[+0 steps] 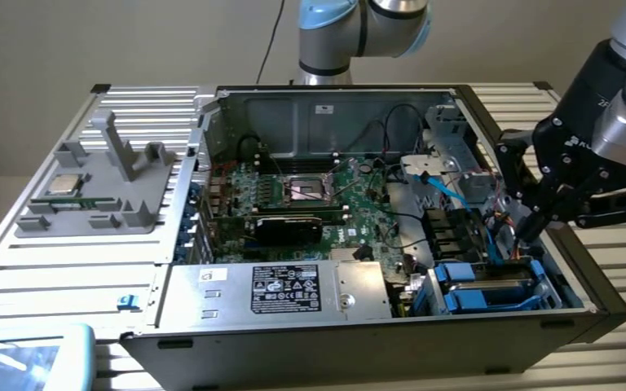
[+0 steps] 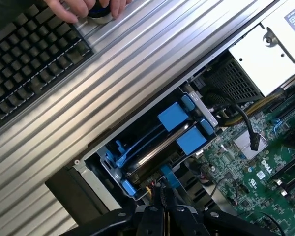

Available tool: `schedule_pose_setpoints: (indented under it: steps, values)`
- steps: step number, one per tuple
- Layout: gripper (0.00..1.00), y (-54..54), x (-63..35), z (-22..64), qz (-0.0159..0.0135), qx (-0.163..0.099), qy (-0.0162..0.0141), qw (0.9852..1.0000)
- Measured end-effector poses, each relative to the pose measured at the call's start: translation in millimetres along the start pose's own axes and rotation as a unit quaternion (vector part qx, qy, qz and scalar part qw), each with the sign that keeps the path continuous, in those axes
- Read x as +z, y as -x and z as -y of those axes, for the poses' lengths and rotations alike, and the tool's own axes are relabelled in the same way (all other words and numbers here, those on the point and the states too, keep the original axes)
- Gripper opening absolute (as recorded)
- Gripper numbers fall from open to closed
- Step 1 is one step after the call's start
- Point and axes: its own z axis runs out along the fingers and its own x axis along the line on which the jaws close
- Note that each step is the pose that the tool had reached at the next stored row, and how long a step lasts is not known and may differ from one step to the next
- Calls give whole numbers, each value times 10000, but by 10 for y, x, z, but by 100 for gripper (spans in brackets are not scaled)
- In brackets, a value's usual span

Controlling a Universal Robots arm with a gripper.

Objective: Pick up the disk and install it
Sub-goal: 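Insert the second disk wire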

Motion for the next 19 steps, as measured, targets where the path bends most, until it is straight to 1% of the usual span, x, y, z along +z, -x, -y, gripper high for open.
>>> schedule_pose_setpoints:
  steps: [2,4,7,10,13,15,16,19]
  values:
    - [11,0,3,0,-47,-128,30,9999]
    - [11,0,5,0,-99,-255,86,9996]
    - [11,1,6,1,-167,-417,153,9989]
    - [11,6,7,7,-224,-551,215,9980]
    - [11,29,6,23,-273,-645,278,9972]
    - [11,48,7,41,-295,-700,306,9966]
    - [11,57,8,49,-301,-736,312,9963]
    - [11,67,9,59,-310,-933,309,9947]
